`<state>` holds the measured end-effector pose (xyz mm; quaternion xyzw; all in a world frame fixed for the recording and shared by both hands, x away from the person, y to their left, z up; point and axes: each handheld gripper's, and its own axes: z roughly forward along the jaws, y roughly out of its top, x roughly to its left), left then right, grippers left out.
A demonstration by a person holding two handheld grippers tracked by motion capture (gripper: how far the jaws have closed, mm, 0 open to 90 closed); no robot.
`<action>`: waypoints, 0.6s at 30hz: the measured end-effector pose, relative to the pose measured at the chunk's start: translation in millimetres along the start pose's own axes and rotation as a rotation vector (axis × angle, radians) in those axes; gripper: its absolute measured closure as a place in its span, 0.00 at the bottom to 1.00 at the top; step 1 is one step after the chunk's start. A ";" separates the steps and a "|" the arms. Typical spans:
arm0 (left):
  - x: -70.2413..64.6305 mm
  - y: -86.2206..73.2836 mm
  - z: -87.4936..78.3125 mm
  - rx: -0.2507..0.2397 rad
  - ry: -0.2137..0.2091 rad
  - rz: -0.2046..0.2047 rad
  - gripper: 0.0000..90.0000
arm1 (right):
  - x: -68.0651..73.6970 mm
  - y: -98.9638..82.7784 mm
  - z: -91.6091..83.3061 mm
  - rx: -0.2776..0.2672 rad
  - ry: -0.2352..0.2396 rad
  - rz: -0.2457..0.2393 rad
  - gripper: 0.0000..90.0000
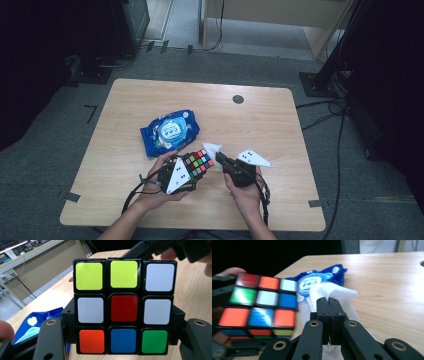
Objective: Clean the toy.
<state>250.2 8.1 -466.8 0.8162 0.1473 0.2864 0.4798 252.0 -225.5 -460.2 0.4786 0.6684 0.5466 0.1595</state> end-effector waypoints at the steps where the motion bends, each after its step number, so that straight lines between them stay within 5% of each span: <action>1: 1.0 -1.4 0.7 0.011 0.001 0.001 0.38 | -0.2 1.2 -1.5 -0.009 0.002 0.007 1.00; 9: 1.1 -6.6 7.9 0.058 -0.005 -0.023 0.38 | 40.9 22.7 -25.0 -0.122 0.154 -0.065 0.99; 13: 1.1 -4.0 5.2 0.038 -0.014 -0.024 0.38 | 51.9 18.9 -20.0 -0.086 0.174 -0.074 0.99; 18: 2.8 -1.5 0.2 0.001 -0.015 -0.031 0.38 | 43.2 9.0 -10.7 -0.061 0.153 -0.039 0.99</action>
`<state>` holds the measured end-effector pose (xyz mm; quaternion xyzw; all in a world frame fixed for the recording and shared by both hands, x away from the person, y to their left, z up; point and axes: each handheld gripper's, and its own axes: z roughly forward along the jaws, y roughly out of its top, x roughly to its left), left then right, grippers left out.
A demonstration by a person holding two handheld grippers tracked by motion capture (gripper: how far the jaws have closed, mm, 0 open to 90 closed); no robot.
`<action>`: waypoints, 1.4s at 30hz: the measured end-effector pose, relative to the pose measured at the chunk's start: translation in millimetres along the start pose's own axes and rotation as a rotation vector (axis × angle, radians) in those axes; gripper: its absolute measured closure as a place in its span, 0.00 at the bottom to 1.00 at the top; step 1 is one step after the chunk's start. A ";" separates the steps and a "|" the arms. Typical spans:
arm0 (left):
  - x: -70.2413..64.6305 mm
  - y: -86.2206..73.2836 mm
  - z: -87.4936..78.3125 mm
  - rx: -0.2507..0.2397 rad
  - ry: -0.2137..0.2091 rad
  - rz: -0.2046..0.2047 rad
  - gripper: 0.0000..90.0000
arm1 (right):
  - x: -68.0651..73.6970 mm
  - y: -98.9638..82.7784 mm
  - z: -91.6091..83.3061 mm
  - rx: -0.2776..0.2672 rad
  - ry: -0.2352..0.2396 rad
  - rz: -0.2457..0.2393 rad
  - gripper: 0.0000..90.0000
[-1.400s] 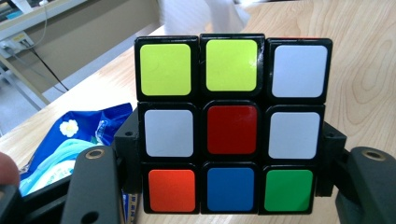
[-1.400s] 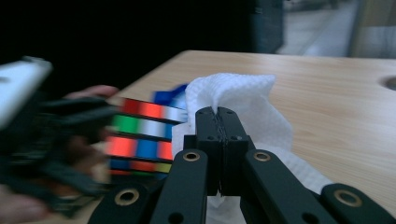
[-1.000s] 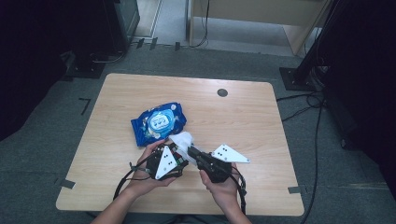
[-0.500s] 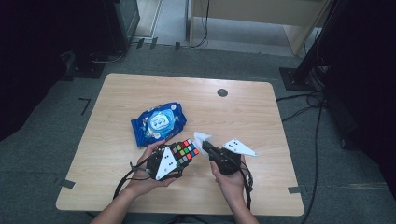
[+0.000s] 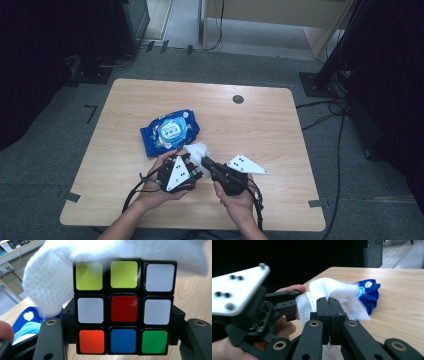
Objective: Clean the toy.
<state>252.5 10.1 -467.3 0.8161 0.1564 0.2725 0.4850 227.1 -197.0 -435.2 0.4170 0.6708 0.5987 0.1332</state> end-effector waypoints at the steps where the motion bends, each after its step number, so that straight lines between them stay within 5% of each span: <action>1: 0.4 0.1 -0.6 0.000 0.000 -0.001 0.38 | -2.9 0.0 0.4 0.006 -0.015 -0.009 1.00; 5: -1.8 0.5 0.2 0.008 0.000 0.018 0.38 | -12.7 -2.7 1.6 0.026 -0.084 -0.039 0.99; 11: 0.4 3.3 -2.7 -0.018 -0.005 0.003 0.38 | -37.8 -6.3 1.9 0.073 -0.173 0.025 1.00; 16: 5.5 0.6 -3.7 -0.012 -0.001 -0.017 0.38 | -71.6 -10.5 -7.3 0.081 -0.297 0.087 1.00; 20: 7.7 0.2 -3.9 -0.015 -0.004 -0.029 0.38 | -94.9 -14.3 -17.0 0.083 -0.407 0.081 1.00; 24: 8.0 -0.1 -3.8 -0.014 -0.004 -0.031 0.38 | -108.4 -20.3 -18.9 0.103 -0.444 0.103 0.98; 29: 8.2 -0.7 -3.3 -0.014 -0.003 -0.034 0.38 | -116.8 -27.8 -13.0 0.166 -0.446 0.123 0.83; 34: 10.0 -1.9 -3.0 -0.012 -0.002 -0.042 0.38 | -115.3 -23.0 -17.4 0.107 -0.435 0.147 0.64; 38: 11.1 -3.0 -2.3 -0.007 0.000 -0.046 0.38 | -94.3 -7.1 -21.1 0.045 -0.322 0.134 0.56; 42: 10.9 -3.0 -2.0 -0.004 0.000 -0.046 0.38 | -59.8 5.4 -14.1 0.047 -0.170 0.091 0.46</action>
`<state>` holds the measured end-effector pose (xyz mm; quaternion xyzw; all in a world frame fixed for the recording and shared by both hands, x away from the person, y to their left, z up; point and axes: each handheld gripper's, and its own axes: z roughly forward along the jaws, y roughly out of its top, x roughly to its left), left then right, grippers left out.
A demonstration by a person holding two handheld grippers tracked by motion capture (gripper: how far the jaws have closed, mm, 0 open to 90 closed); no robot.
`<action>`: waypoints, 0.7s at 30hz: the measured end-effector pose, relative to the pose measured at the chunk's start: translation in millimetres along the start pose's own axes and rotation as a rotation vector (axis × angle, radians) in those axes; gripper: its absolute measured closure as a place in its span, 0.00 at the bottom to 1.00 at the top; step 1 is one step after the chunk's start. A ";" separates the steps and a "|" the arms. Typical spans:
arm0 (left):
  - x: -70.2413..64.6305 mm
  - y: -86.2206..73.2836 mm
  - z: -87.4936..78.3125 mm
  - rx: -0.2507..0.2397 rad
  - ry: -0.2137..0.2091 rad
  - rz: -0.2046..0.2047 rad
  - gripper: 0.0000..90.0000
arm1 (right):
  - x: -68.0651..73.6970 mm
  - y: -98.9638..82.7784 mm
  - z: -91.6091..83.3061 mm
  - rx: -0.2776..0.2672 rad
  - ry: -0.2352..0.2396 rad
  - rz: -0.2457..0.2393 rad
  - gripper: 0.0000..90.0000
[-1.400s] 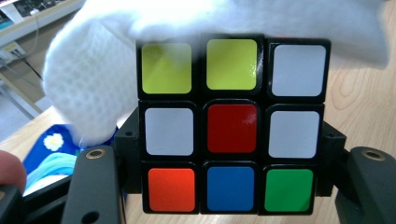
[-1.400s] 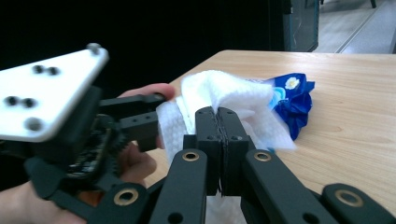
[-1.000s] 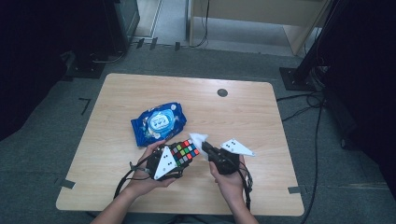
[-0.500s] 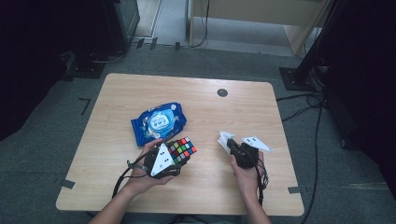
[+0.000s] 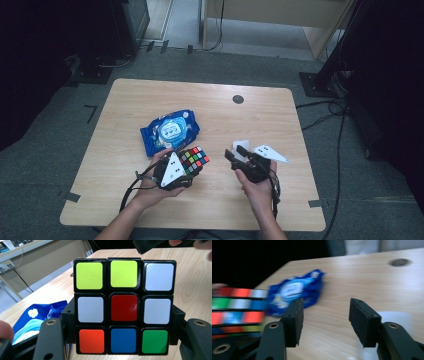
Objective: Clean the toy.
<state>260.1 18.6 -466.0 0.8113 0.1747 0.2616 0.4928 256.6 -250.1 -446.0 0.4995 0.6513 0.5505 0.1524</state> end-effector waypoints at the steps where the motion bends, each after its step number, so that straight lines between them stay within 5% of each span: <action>1: -0.4 0.0 0.3 0.000 0.001 0.000 0.38 | 9.3 1.4 1.1 0.011 0.040 -0.003 0.44; 7: -4.4 -0.4 2.8 0.002 -0.002 0.005 0.38 | 48.2 3.3 9.1 0.077 0.176 -0.002 0.31; 13: -12.7 2.8 3.7 0.001 -0.005 0.043 0.38 | 51.5 -7.1 23.8 0.149 0.164 0.050 0.28; 21: -17.0 3.1 5.8 0.003 -0.010 0.051 0.38 | 51.0 -9.0 23.2 0.149 0.186 0.107 0.38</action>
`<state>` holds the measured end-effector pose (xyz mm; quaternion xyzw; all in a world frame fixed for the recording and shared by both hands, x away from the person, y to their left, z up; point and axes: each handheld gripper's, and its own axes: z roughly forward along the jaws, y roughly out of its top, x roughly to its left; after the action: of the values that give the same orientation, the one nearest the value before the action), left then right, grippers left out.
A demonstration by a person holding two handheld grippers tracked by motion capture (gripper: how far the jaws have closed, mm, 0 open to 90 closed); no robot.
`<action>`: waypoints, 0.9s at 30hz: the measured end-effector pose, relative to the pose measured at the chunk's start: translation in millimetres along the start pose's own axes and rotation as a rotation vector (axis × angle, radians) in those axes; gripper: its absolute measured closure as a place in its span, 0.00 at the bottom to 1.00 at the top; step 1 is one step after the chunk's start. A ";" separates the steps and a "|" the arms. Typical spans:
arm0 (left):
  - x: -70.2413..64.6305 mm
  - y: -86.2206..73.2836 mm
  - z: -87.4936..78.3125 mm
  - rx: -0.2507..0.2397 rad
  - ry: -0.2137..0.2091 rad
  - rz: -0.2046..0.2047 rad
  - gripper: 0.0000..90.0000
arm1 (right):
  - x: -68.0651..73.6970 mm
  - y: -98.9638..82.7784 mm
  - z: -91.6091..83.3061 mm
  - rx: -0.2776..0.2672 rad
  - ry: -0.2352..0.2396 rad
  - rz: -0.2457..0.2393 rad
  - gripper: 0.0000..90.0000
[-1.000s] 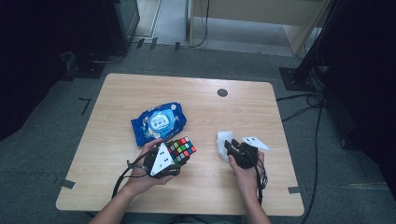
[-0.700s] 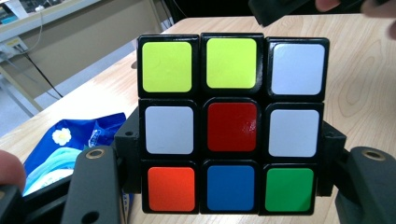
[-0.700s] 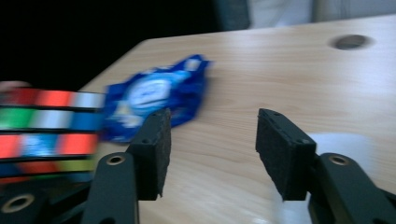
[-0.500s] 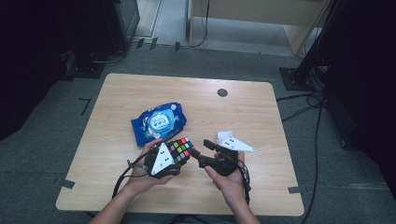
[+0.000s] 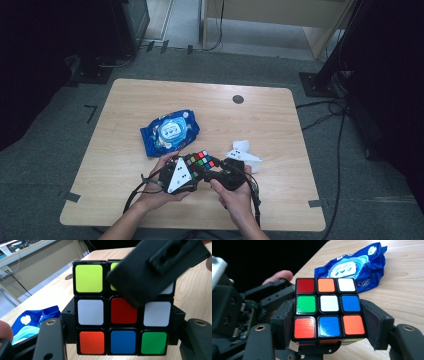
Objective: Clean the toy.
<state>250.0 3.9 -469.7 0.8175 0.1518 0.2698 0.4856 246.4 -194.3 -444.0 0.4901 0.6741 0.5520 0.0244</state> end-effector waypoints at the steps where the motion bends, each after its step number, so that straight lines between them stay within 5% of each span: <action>1: -0.2 0.2 0.2 0.003 0.001 0.000 0.38 | 0.7 -0.2 0.1 -0.004 -0.008 -0.013 0.38; 14: -2.5 6.4 0.1 0.000 0.012 0.002 0.35 | 9.7 -2.0 4.2 0.028 -0.069 -0.049 0.38; 19: -0.9 5.3 -3.3 -0.020 0.013 0.009 0.38 | 9.7 -0.8 4.8 0.036 -0.047 -0.054 0.38; 23: 9.8 3.6 -3.7 -0.016 0.011 -0.062 0.38 | 6.3 5.1 -0.5 -0.003 0.002 -0.024 0.26; 27: 30.4 -2.4 -8.2 -0.012 0.035 -0.180 0.38 | -1.2 10.5 -14.4 -0.091 0.010 -0.008 0.25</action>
<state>269.8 26.4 -459.7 0.7929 0.2313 0.2401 0.5100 245.4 -206.4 -430.9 0.4832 0.6502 0.5846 0.0456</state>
